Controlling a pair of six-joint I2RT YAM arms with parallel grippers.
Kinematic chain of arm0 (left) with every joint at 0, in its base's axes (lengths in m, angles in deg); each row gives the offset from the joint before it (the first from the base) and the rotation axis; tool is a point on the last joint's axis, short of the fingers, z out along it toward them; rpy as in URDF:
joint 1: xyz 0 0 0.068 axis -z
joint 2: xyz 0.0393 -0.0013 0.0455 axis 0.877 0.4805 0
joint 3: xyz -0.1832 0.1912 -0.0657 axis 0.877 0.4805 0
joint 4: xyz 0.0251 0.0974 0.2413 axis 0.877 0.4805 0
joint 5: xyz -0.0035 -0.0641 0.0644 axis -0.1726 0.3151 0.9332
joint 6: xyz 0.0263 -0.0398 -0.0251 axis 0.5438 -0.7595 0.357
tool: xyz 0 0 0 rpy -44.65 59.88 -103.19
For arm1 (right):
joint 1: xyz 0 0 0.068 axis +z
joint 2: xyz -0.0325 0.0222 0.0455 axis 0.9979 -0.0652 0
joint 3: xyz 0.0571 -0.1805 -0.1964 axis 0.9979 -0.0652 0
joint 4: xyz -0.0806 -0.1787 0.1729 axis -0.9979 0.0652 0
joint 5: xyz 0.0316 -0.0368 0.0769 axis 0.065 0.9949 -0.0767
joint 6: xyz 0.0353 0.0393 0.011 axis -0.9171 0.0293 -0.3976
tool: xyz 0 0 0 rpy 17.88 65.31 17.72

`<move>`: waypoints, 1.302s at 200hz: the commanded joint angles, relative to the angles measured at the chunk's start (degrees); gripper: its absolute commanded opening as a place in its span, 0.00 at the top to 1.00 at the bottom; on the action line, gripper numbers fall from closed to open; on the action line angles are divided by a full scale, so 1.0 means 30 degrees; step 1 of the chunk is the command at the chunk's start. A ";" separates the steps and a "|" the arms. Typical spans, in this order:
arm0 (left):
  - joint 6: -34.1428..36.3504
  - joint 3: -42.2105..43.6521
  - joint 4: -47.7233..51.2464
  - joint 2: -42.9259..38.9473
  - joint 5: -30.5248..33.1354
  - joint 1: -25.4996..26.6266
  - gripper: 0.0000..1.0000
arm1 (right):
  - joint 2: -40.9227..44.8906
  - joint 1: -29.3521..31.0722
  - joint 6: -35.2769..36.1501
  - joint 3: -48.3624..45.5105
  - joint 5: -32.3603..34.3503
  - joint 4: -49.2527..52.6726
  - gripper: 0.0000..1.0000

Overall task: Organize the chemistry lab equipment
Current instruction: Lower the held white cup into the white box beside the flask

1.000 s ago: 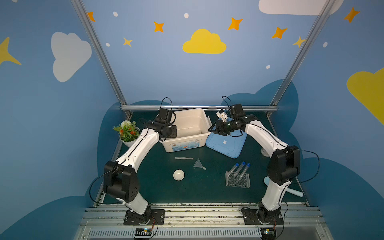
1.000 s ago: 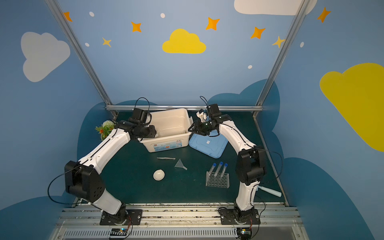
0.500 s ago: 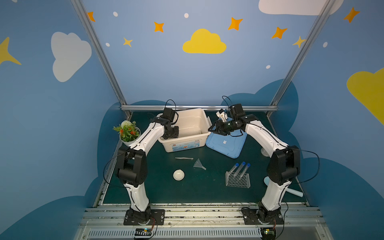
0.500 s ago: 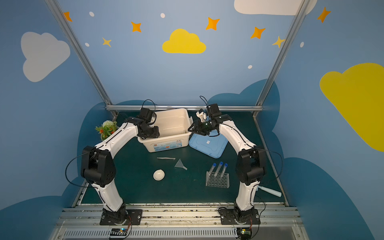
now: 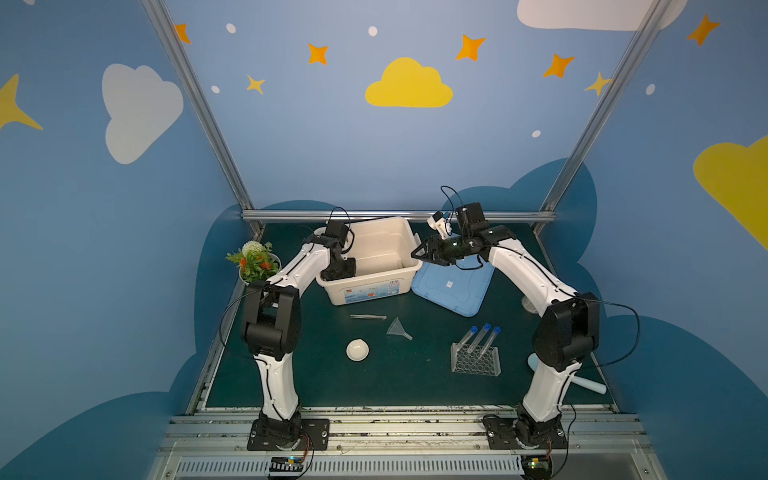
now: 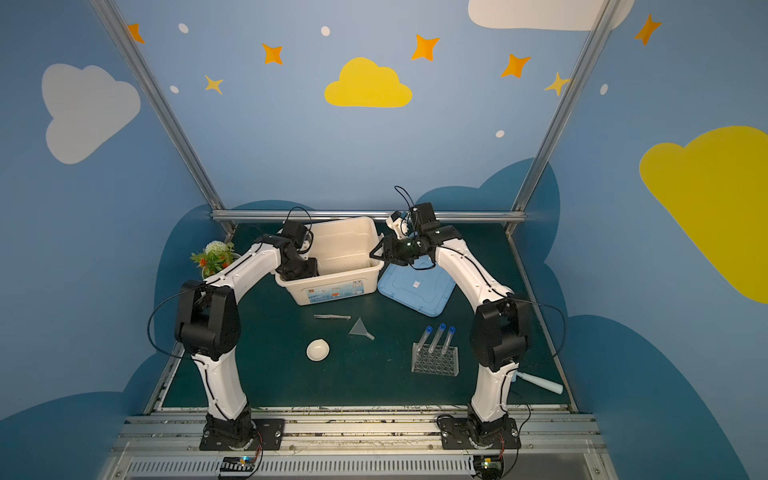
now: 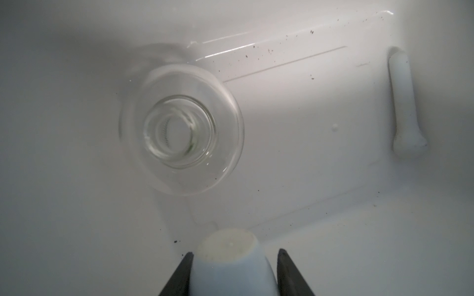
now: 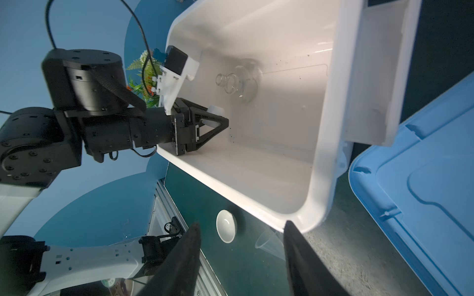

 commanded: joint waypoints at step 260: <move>0.1543 -0.4342 0.3016 0.4803 0.1792 -0.0545 0.66 | -0.1869 0.1475 0.0774 0.2364 0.0311 0.0636 0.47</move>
